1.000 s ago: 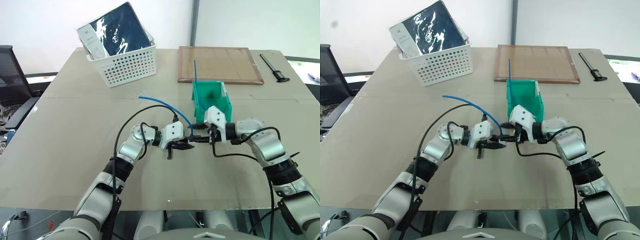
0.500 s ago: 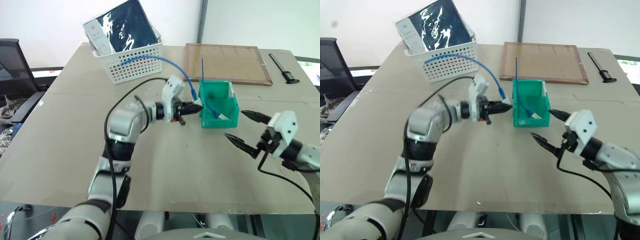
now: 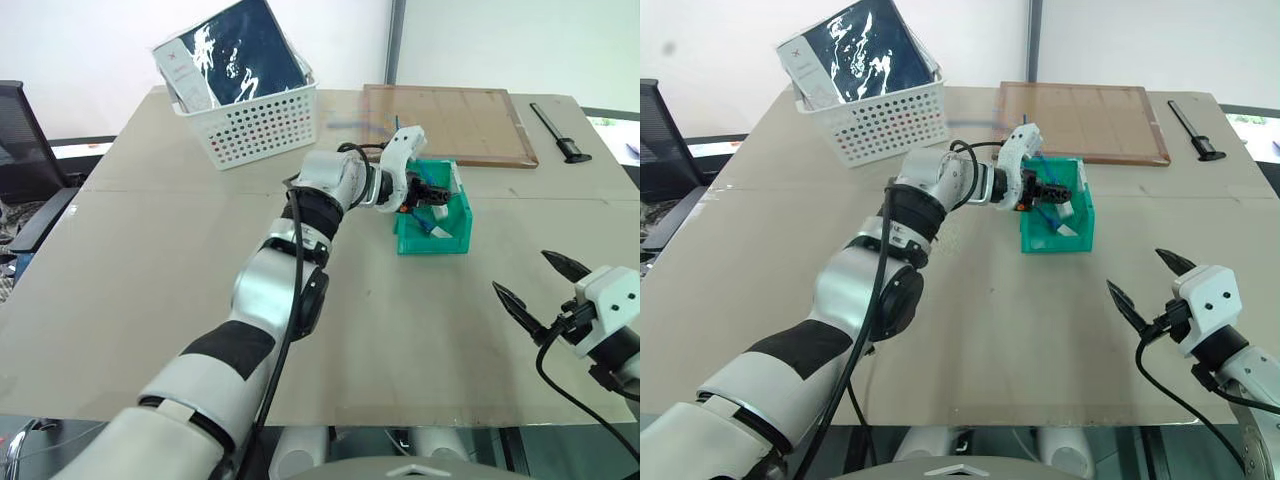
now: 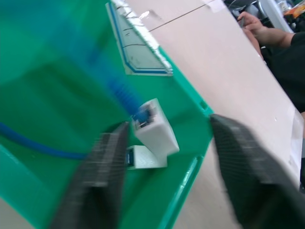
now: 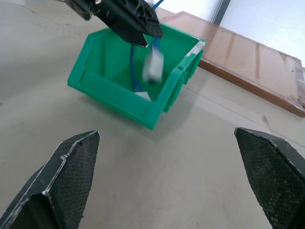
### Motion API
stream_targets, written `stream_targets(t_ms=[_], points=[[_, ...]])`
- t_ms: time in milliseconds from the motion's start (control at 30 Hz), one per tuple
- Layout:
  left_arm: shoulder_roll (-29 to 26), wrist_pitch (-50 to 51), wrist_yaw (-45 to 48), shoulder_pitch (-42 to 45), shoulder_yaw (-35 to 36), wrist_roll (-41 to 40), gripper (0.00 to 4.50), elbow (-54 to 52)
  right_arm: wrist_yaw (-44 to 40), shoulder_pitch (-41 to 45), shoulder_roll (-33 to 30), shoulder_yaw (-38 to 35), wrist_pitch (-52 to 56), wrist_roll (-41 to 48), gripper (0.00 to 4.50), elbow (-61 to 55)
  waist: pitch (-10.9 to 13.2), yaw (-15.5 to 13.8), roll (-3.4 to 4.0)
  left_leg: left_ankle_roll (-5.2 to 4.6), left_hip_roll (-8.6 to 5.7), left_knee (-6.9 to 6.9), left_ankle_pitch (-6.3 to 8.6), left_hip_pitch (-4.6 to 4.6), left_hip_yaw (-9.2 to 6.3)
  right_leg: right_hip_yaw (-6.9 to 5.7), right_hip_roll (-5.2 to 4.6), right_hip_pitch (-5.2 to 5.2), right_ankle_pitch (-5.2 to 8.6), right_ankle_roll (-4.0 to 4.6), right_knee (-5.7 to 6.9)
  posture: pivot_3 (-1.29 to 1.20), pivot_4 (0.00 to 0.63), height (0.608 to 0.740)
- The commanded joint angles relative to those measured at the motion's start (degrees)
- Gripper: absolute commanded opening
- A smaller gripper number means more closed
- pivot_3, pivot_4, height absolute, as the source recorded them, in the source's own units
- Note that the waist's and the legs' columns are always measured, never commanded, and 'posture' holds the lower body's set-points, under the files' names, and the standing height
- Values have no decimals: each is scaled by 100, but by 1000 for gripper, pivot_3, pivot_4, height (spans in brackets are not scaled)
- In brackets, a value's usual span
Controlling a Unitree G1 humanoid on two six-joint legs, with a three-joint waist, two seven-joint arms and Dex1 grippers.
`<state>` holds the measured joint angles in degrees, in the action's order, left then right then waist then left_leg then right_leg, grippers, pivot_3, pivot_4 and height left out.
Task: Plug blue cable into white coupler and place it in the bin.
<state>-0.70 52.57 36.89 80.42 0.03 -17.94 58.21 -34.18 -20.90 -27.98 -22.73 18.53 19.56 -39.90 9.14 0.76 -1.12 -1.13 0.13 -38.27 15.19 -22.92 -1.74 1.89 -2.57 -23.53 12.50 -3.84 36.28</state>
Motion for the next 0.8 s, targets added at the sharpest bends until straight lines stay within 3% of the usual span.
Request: stream_targets(t_ms=[33, 100, 233, 333, 400, 800], points=[[-276, 396, 468, 310, 25, -54, 4458, -255, 101, -10, 38, -51, -220, -2, 4500, -119, 0, 3, 0, 0, 0, 0, 0, 0, 1, 1, 0, 0, 1, -1, -1, 0, 150, 738], [-559, 804, 771, 157, -147, -125, 4458, -887, 120, 34, 40, 13, -237, 5, 4500, -82, 1, 16, 2, 0, 0, 0, 0, 2, 5, 5, 0, 0, 1, -1, 0, 0, 150, 738], [-1356, 1513, 1128, -967, -119, -677, 4458, -3566, 48, 142, -36, 66, -255, 75, 4500, 62, 7, 26, 11, 0, 5, 2, 0, 8, 4, 14, 0, -2, 0, -1, 8, 0, 150, 738], [-1755, 107, 888, -2565, 163, -443, 4458, -5586, -118, 453, -206, 110, -182, 224, 4500, 304, 4, 42, 27, 3, 17, 2, -1, 23, 4, 45, -5, -3, 0, 1, 20, 0, 150, 738], [-2058, -586, 1038, -3556, 261, -391, 4458, -6396, -249, 691, -356, 143, -127, 330, 4500, 503, 5, 45, 30, 31, 21, 5, -15, 38, 18, 68, -12, -4, -2, 2, 26, 0, 150, 738], [-3110, -1687, 1132, -7331, 1445, -704, 4458, -8168, -1574, 1051, -1352, 14, -359, 608, 4500, 1900, 11, -149, 19, 1, 11, -11, 0, 32, 7, 57, -20, 6, 8, 19, 18, 0, 150, 738]])
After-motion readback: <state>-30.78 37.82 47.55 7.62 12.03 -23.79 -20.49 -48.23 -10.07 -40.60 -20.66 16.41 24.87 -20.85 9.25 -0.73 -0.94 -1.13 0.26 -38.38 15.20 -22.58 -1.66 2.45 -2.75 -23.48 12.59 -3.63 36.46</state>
